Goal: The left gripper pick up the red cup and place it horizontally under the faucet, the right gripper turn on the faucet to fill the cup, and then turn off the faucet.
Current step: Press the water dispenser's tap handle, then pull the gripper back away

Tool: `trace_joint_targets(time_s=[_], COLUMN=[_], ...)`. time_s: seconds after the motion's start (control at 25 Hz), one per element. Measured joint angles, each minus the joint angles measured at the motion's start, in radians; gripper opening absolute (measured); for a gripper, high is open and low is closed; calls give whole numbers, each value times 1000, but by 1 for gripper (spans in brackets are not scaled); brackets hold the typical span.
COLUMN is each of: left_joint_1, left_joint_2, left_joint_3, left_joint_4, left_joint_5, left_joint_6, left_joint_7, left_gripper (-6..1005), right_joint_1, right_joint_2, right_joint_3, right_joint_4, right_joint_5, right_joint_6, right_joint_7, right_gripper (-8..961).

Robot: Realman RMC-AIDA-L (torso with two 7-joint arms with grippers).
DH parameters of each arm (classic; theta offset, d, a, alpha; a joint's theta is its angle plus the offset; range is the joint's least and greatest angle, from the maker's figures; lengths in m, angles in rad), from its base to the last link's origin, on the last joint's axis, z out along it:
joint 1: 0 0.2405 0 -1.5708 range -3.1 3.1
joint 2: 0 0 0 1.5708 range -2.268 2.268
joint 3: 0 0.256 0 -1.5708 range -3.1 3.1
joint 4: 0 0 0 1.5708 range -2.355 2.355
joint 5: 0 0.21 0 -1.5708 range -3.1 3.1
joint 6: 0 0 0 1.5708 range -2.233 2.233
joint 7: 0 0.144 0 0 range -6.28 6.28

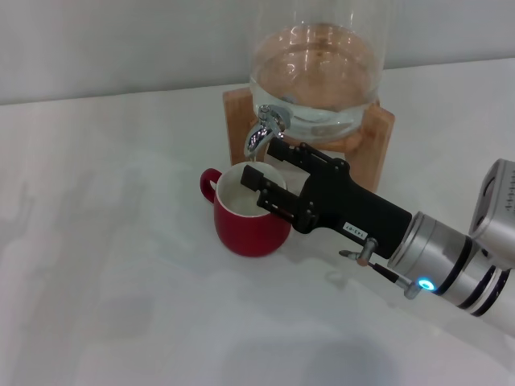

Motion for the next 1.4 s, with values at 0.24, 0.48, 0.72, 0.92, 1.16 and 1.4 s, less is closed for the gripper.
trace_joint_targets(time_s=[0.24,0.48,0.72,0.92,1.16,1.4], left_joint_1=[0,-1,-2,-2,-2,-2], left_joint_2=[0,0,0,0,0,0], left_joint_3=[0,0,0,0,0,0], left_joint_4=[0,0,0,0,0,0], left_joint_5=[0,0,0,0,0,9], left_joint_6=[0,0,0,0,0,0], left_joint_7=[0,0,0,0,0,0], left_gripper=[747,747,747,747,748,748], right_joint_1=[2,3,-1,-2,-4,-6], right_joint_2=[0,0,0,0,0,0], right_joint_3=[1,9,24,24,26,26], right_joint_4=[2,3,3,2,4,4], right_joint_5=[2,1,-4,-4,-4,-1], right_joint_6=[9,11,13,14,14,14], right_joint_7=[0,0,-1,-1,0,0], right_gripper=[658,658,658,658,658,658])
